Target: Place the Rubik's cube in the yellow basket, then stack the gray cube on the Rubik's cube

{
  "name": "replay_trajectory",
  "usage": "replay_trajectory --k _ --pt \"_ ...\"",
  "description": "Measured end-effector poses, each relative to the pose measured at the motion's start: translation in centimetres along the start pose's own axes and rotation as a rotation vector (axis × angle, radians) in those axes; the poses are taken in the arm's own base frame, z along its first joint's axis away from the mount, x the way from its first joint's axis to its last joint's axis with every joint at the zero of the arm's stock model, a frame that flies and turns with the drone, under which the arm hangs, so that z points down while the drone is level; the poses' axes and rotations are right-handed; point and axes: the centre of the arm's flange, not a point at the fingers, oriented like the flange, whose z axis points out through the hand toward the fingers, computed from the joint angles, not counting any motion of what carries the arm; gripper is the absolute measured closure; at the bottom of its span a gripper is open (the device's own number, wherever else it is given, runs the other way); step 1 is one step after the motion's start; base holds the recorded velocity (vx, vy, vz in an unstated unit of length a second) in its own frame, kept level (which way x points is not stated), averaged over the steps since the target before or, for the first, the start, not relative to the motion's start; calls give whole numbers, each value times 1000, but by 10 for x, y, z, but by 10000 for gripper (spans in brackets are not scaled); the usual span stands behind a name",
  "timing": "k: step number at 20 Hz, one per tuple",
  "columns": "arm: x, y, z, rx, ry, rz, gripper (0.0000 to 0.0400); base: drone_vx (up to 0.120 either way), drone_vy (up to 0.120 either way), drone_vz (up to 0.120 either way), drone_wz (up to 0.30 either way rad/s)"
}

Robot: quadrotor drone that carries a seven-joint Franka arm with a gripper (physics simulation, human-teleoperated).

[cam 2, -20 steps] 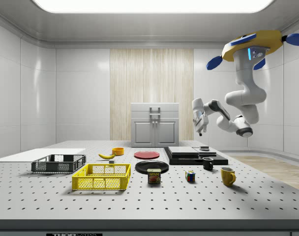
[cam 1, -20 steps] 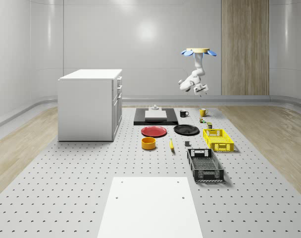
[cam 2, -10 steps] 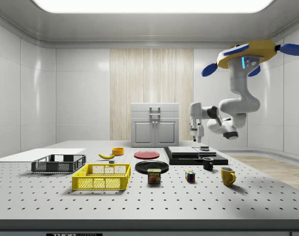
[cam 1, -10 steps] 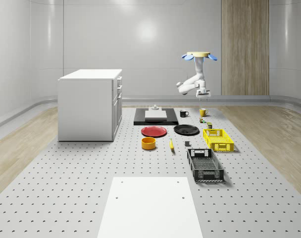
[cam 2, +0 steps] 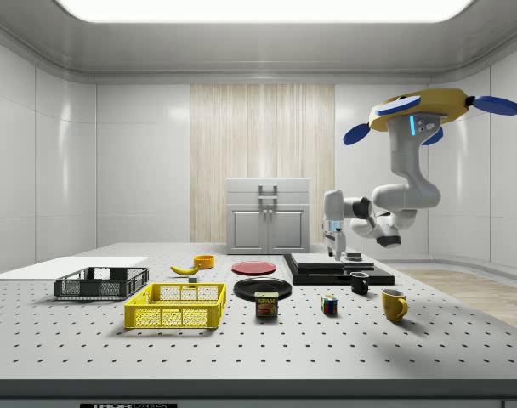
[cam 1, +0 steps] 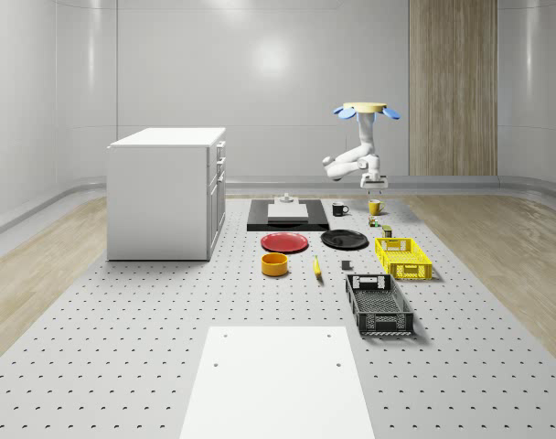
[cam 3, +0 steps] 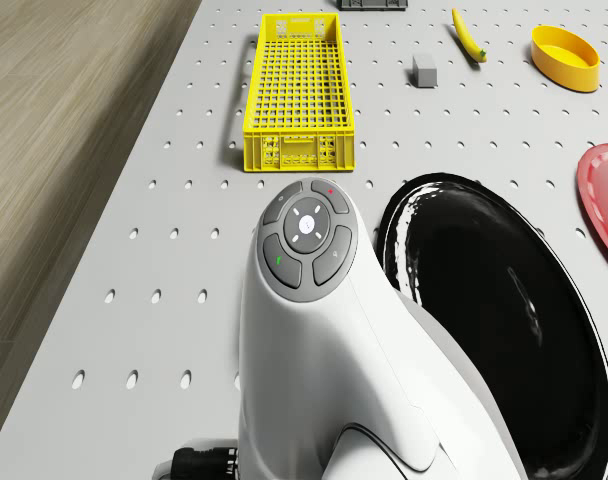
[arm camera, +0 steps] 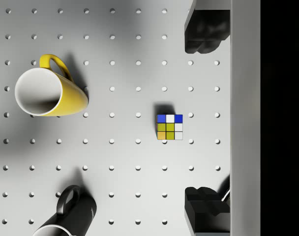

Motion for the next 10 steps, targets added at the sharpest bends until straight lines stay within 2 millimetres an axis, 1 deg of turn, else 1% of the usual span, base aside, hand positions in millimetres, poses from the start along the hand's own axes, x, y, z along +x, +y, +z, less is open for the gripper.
replay_trajectory --k 10 --pt "-1 -1 0 -5 6 0 0 0 0 -120 0"
